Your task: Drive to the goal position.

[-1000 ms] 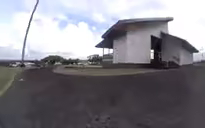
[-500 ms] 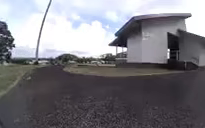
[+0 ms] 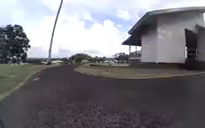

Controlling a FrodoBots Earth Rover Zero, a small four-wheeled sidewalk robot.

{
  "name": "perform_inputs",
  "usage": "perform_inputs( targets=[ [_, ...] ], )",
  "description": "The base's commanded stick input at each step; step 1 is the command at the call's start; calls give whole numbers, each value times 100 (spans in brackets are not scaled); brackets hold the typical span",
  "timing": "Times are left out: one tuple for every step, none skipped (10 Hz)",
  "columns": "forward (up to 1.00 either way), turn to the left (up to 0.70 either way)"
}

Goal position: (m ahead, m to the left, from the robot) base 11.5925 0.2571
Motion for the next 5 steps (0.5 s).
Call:
perform_inputs(
  targets=[
    [85, 34],
    [85, 34],
    [85, 34],
    [85, 34],
    [85, 34]
  ],
)
